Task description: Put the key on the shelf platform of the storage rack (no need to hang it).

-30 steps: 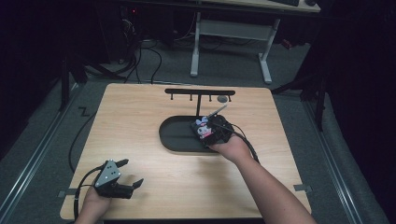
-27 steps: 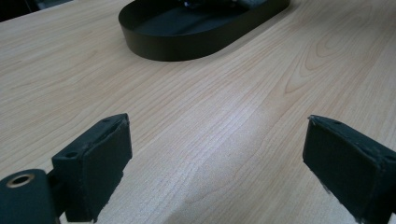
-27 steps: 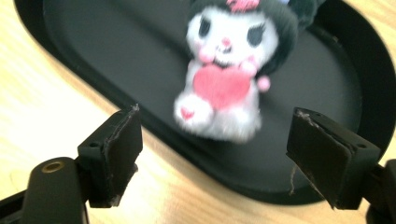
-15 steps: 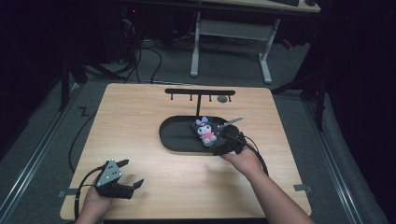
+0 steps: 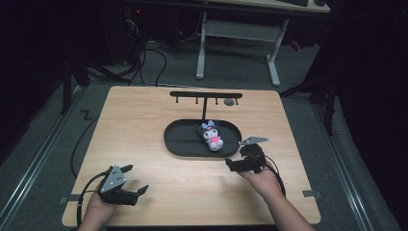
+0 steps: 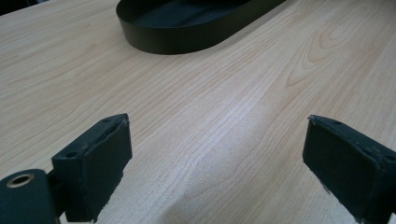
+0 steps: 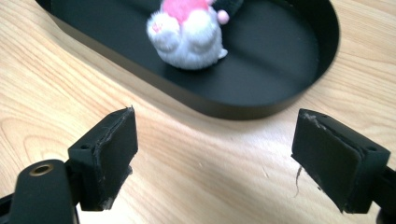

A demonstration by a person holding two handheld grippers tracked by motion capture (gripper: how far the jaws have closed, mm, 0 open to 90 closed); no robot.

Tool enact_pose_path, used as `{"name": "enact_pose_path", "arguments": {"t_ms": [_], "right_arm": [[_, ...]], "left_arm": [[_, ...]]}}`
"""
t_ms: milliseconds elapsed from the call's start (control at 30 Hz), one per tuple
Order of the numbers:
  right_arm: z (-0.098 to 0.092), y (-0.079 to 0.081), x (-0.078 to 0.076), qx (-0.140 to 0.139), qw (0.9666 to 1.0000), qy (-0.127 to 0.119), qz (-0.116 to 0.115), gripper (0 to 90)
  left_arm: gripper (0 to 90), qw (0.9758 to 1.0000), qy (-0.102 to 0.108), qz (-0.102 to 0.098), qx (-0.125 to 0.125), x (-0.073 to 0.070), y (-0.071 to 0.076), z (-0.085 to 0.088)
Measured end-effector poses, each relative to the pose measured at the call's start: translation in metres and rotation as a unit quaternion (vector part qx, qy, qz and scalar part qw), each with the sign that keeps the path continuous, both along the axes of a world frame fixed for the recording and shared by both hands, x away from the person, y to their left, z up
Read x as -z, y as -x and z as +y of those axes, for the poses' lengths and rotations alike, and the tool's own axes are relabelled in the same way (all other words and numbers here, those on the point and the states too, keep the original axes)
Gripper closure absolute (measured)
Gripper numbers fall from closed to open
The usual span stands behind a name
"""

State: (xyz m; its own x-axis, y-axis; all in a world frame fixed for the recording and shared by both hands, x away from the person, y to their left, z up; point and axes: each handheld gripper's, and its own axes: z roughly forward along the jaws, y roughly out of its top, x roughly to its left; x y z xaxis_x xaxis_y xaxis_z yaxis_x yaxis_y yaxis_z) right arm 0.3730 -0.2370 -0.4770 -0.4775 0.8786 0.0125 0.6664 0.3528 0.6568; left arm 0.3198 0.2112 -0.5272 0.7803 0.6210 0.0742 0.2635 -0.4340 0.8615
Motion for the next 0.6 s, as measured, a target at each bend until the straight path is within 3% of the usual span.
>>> {"name": "enact_pose_path", "arguments": {"t_ms": [433, 600], "right_arm": [[-0.027, 0.047, 0.027, 0.02, 0.9983, -0.022, -0.051, 13.6], [-0.028, 0.071, 0.033, 0.03, 0.9948, -0.031, -0.092, 13.5]], "left_arm": [[8.6, 1.0, -0.001, 0.002, 0.004, 0.0, 0.001, -0.002], [8.6, 1.0, 0.005, -0.004, 0.006, -0.001, 0.003, -0.004]]}}
